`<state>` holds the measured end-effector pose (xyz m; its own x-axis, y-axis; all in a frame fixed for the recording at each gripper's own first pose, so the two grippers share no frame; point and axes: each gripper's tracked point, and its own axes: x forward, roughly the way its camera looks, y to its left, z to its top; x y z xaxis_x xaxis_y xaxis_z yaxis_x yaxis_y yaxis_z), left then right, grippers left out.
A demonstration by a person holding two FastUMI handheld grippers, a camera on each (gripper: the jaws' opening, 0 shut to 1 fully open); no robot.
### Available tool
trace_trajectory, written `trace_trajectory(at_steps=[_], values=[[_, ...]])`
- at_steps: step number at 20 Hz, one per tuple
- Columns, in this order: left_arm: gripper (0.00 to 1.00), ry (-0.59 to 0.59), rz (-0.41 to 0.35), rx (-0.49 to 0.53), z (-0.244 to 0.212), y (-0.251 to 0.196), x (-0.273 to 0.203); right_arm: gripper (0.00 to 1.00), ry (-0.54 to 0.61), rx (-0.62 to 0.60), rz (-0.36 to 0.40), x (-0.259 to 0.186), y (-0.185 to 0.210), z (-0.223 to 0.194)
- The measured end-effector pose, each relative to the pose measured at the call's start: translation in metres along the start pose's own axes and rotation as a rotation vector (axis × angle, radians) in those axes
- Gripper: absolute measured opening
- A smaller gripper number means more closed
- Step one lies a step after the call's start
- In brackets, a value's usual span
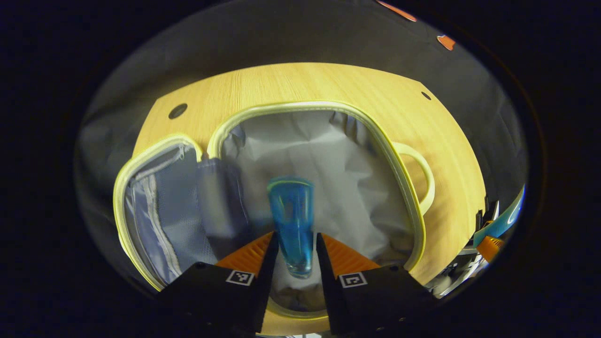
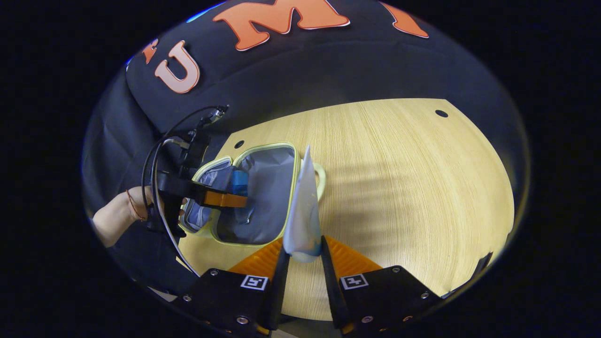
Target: First open the suitcase, pack the skin care products into it, and then close the suitcase.
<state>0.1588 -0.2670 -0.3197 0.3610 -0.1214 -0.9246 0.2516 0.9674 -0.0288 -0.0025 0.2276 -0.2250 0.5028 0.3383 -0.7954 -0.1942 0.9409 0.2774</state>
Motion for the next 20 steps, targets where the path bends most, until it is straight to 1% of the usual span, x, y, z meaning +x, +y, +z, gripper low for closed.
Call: trace_trajectory(at_steps=[1,2,4,9,13,16,18,20], values=[[0.56,-0.021,0.017,0.021,0.007,0.002,-0.004,0.42,0.006,-0.001,0.004,0.001,0.001,0.002],[0.70,-0.034,0.027,0.029,0.011,0.002,-0.009,0.42,0.010,-0.001,0.005,0.004,0.004,0.002],[1.00,-0.062,0.040,0.026,0.014,0.000,-0.016,0.42,0.019,-0.013,0.014,0.009,0.010,0.006],[1.00,-0.221,0.055,-0.028,0.020,0.009,-0.062,0.42,0.058,-0.071,0.055,0.023,0.037,0.028],[0.99,-0.357,0.074,-0.075,0.022,0.027,-0.115,0.42,0.115,-0.181,0.072,0.048,0.067,0.046],[0.99,-0.417,0.117,-0.099,0.015,0.049,-0.148,0.42,0.173,-0.259,0.074,0.074,0.088,0.052],[0.99,-0.449,0.166,-0.121,0.005,0.072,-0.167,0.42,0.236,-0.247,0.084,0.096,0.107,0.045],[0.99,-0.473,0.199,-0.147,-0.008,0.093,-0.185,0.42,0.318,-0.204,0.071,0.121,0.109,0.032]])
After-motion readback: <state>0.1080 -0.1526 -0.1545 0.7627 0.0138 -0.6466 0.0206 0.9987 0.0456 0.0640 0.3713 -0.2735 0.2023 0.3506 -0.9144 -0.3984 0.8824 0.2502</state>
